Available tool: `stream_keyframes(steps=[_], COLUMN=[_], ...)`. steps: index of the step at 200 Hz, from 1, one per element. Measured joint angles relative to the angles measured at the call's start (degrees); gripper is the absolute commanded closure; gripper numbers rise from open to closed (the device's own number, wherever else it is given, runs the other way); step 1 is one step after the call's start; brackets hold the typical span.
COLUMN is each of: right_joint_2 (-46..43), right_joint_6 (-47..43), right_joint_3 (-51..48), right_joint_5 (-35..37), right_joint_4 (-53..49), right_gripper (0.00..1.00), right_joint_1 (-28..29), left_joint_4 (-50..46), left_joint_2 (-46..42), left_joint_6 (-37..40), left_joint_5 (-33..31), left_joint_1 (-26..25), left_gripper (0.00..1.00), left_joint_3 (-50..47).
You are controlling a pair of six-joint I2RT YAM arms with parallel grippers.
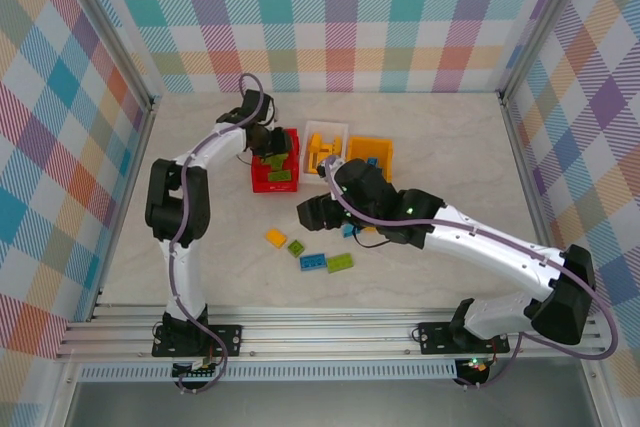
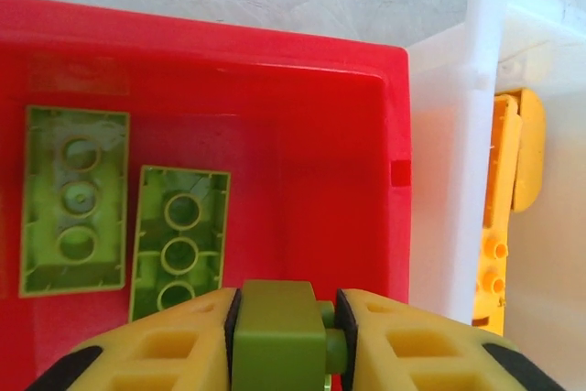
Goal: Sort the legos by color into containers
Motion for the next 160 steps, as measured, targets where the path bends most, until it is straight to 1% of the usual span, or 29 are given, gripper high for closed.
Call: stream_keyframes(steps=[26, 51, 78, 94, 122, 140, 151, 160], right_joint_2=[0.52, 0.26, -0.31, -0.39, -0.39, -0.26, 0.04, 0.39], right_joint_6=[0.0, 0.02, 0.07, 0.74, 3.61, 5.25, 6.38, 7.32], right_joint_3=[-0.07, -1.27, -3.52, -4.0, -6.54, -9.09, -9.46, -9.46], right_joint_5=[0.04, 0.2, 1.73, 3.32, 5.03, 6.25, 7.67, 8.87], right_joint_4=[0.55, 1.07, 0.04, -2.16, -4.44, -6.64, -9.31, -11.13], right_gripper=[0.32, 0.32, 0.32, 0.33, 0.33, 0.31, 0.29, 0.24], right_joint_1=[0.0, 0.0, 0.0, -0.13, -0.17, -0.17, -0.35, -0.66], left_joint_4=[-0.09, -0.09, -0.31, -0.28, -0.17, 0.13, 0.17, 0.09], left_joint_2=[1.22, 0.68, -4.07, -9.79, -24.74, -35.43, -42.49, -48.11], left_joint_6=[-0.94, -1.18, -1.25, -1.49, -1.68, -2.67, -4.2, -5.75], left_joint_5=[1.36, 1.42, 0.81, 0.2, -2.1, -4.44, -5.86, -7.15], left_joint_1=[0.11, 0.22, 0.31, 0.26, -1.92, -7.1, -12.0, -16.13], left_gripper=[0.51, 0.5, 0.49, 0.47, 0.47, 0.46, 0.45, 0.45], left_joint_3=[1.09, 0.61, -2.89, -6.16, -13.99, -19.91, -24.37, -28.41])
